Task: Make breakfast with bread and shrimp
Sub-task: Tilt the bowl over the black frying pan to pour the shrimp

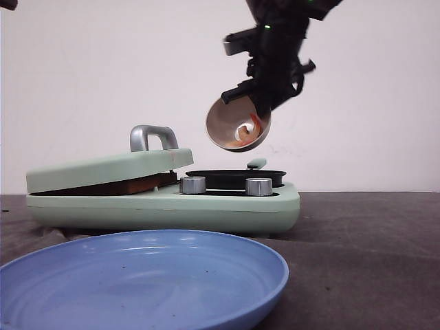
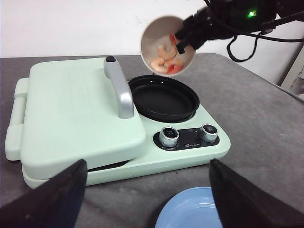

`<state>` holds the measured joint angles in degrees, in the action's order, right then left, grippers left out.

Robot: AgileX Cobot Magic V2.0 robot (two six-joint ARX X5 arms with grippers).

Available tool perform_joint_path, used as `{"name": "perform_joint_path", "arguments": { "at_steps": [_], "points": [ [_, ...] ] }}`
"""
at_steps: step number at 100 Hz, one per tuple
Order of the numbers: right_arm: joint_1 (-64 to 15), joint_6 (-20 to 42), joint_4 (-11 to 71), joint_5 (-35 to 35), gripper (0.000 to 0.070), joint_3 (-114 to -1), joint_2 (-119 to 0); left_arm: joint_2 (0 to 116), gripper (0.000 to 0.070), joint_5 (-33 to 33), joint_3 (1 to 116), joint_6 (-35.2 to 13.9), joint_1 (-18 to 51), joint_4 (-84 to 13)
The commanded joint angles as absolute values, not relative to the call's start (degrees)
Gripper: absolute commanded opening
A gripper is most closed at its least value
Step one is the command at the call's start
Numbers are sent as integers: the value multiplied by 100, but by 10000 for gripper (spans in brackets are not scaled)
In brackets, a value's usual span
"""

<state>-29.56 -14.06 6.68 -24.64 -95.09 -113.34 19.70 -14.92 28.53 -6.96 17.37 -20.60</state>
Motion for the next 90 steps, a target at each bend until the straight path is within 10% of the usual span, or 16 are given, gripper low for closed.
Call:
{"name": "perform_joint_path", "arguments": {
  "at_steps": [1, 55, 90],
  "points": [
    [-3094, -2235, 464, -2849, 0, -9655, -11474, 1973, 435, -1481, 2877, -655, 1754, -2023],
    [-3660, -4755, -819, -4547, 0, -9655, -11474, 1973, 435, -1483, 2877, -652, 1754, -2189],
    [-3706, -5306, -948, -4812, 0, -9655, -11474, 1973, 435, -1483, 2877, -530, 1754, -2106]
  ]
}}
